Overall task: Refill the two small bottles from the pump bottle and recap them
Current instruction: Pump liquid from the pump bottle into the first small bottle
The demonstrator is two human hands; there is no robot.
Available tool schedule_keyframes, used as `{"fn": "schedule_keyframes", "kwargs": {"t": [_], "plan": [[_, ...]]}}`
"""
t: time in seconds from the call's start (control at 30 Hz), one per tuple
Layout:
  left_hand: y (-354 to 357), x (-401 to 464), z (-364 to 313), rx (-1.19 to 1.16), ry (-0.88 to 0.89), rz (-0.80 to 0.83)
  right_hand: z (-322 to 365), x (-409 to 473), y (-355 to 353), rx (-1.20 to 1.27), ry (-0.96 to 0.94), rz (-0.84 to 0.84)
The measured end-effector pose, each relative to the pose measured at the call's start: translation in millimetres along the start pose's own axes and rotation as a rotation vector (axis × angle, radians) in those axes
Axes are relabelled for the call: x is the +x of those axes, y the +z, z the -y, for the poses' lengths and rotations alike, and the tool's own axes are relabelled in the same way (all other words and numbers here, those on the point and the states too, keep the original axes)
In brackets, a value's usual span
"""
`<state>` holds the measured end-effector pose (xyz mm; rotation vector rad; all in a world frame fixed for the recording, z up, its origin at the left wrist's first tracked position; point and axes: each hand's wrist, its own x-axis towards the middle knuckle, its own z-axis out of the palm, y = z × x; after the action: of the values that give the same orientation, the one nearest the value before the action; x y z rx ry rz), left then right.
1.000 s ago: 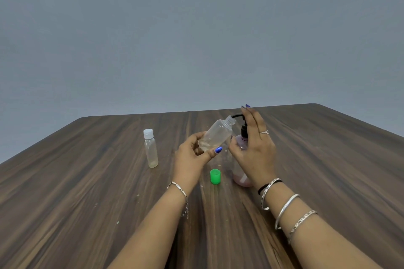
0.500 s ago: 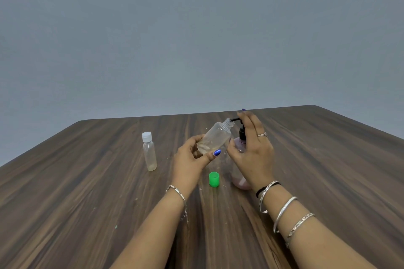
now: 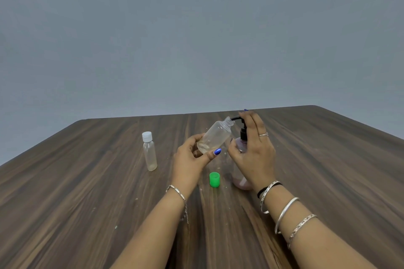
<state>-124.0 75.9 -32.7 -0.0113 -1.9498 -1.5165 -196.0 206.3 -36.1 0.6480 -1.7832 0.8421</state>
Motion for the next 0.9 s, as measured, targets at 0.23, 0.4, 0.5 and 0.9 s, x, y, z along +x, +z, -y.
{"fn": "schedule_keyframes", "kwargs": {"t": [0.23,0.4,0.5,0.9], "plan": [[-0.1,-0.3,2.6,-0.001,-0.008,0.009,-0.2,0.0,0.2,0.036,0.023,-0.006],[1.3,0.5,3.0,-0.007,-0.015,0.000,-1.6,-0.1,1.0,0.007,-0.006,0.016],[0.9,1.0,2.8,0.001,-0.008,0.007,-0.4,-1.1,0.5,0.028,-0.002,0.024],[-0.7,0.8,2.5,-0.029,-0.020,-0.001,-0.3,-0.3,0.4,0.025,-0.002,0.002]]}}
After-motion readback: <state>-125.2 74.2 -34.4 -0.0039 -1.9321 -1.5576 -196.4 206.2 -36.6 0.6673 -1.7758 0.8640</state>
